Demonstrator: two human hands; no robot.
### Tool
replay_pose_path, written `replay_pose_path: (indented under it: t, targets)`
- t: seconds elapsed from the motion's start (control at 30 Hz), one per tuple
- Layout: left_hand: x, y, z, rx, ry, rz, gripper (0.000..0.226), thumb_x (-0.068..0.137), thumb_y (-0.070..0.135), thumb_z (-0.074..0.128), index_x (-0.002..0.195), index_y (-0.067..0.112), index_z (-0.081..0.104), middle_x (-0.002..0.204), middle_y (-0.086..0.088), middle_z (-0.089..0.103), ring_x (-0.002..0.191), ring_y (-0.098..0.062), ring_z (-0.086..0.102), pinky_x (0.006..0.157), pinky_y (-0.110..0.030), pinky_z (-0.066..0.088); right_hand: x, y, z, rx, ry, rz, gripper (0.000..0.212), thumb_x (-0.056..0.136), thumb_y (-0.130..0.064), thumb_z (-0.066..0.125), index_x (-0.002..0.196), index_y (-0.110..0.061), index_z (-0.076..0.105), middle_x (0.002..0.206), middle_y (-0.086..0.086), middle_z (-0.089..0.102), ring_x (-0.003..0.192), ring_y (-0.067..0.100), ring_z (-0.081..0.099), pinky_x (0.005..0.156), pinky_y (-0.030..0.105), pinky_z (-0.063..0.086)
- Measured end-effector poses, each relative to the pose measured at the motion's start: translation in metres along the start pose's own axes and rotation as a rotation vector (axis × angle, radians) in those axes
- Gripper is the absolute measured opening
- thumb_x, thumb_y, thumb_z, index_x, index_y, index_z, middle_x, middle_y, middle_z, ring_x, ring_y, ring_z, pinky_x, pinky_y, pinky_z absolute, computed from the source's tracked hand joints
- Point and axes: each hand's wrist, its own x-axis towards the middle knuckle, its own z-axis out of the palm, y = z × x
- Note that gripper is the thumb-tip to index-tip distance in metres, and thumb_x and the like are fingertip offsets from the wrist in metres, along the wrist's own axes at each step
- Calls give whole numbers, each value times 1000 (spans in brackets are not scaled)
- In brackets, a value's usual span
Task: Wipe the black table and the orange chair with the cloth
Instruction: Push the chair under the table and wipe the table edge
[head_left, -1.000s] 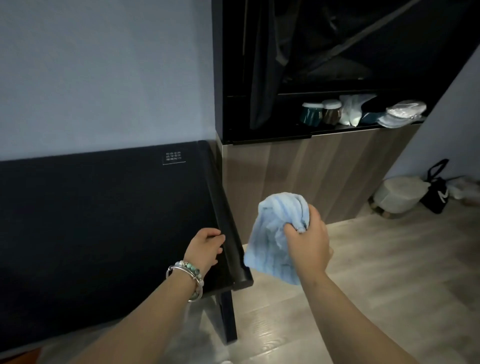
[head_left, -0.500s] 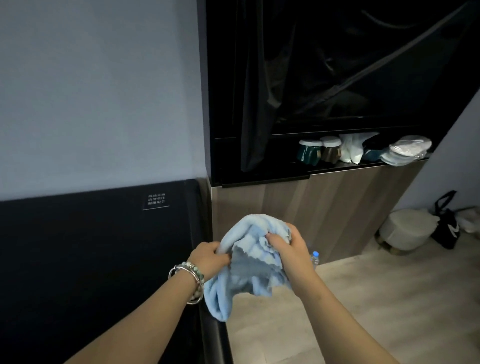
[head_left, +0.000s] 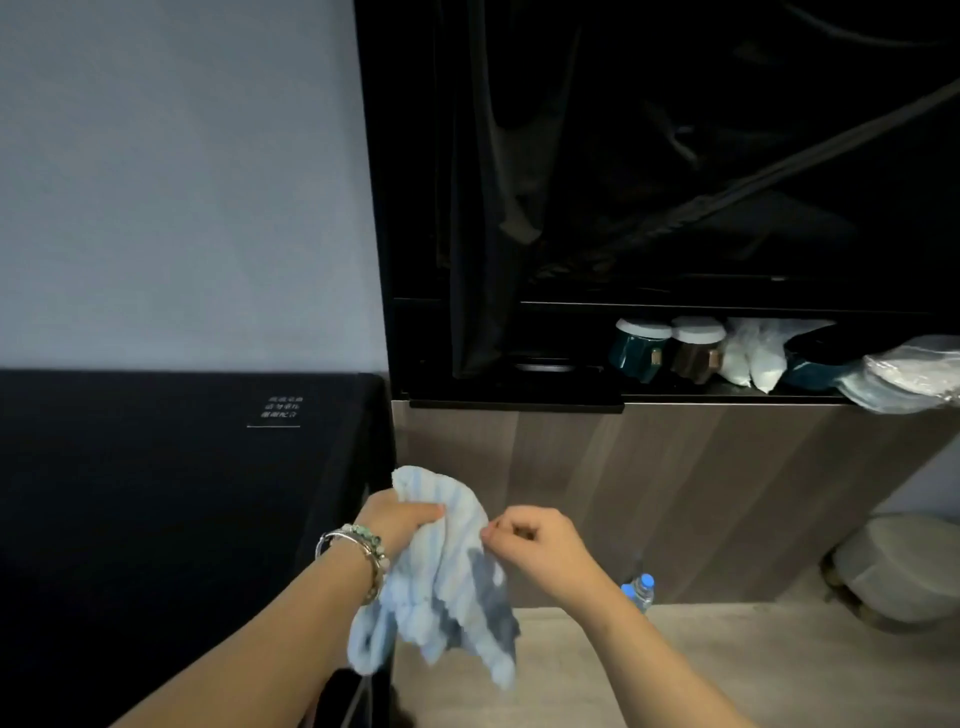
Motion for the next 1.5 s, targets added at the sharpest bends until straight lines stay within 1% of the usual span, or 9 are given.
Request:
replay_pose_path:
  t: [0.1,0.27,0.47,0.57,0.7,0.9,1.03,1.23,1.5]
  targets:
    - [-16,27,28,557,-28,330,14,86,22,59,100,21,60,99,3,64,95,-18,59,85,-29,46,7,7,-42,-117,107,-2,26,78,-17,67,78,-41,58,98,-10,63,89,8,54,84,24,44]
    - [-32,42,59,449,-151,391,19,88,13,61,107,16,58,104,0,62,102,-15,58,93,-25,44,10,9,-84,-417,-232,3,92,73,-30,73,144,-44,17,152,-16,21,135,16,21,110,37,24]
    - [-33,66,69,95,-125,401,18,76,19,72,89,26,62,94,4,68,93,-11,63,89,-30,51,23,36,-102,-281,-314,125,87,54,-56,72,128,-65,27,127,-19,55,122,14,47,106,40,35]
    - [-23,74,67,-154,-55,320,30,64,31,66,93,22,64,100,-5,69,99,-21,64,92,-43,51,29,34,-110,-51,-332,196,51,54,-48,78,102,-36,66,102,-10,71,99,13,66,93,43,50]
    - [-5,75,74,-591,-81,154,28,88,17,63,113,7,59,112,-19,66,101,-31,64,91,-48,51,48,15,-116,36,24,149,22,66,-31,78,71,-12,66,75,0,67,72,15,62,67,33,51]
    - [26,81,82,-665,-327,23,72,77,41,72,138,24,37,123,-1,61,109,-28,62,92,-52,49,90,-13,-118,624,69,443,34,79,-26,69,101,0,67,98,25,69,92,39,67,86,46,53]
    - [51,96,85,-607,-20,138,55,86,15,65,129,29,33,124,-4,51,100,-25,59,88,-42,51,119,-16,-123,814,191,465,28,86,-30,59,88,-3,66,66,13,68,62,29,62,63,35,48]
    - [88,106,84,-484,120,141,41,78,21,74,109,23,48,111,-6,58,89,-22,61,79,-36,54,142,4,-117,789,500,497,27,85,-27,62,97,-4,60,83,10,62,71,28,57,64,32,44]
    - [115,127,107,-760,-194,17,44,81,24,68,123,17,56,116,-8,64,98,-23,64,86,-39,54,155,8,-125,1051,394,504,20,82,-25,61,94,-10,63,77,4,66,66,18,59,58,27,50]
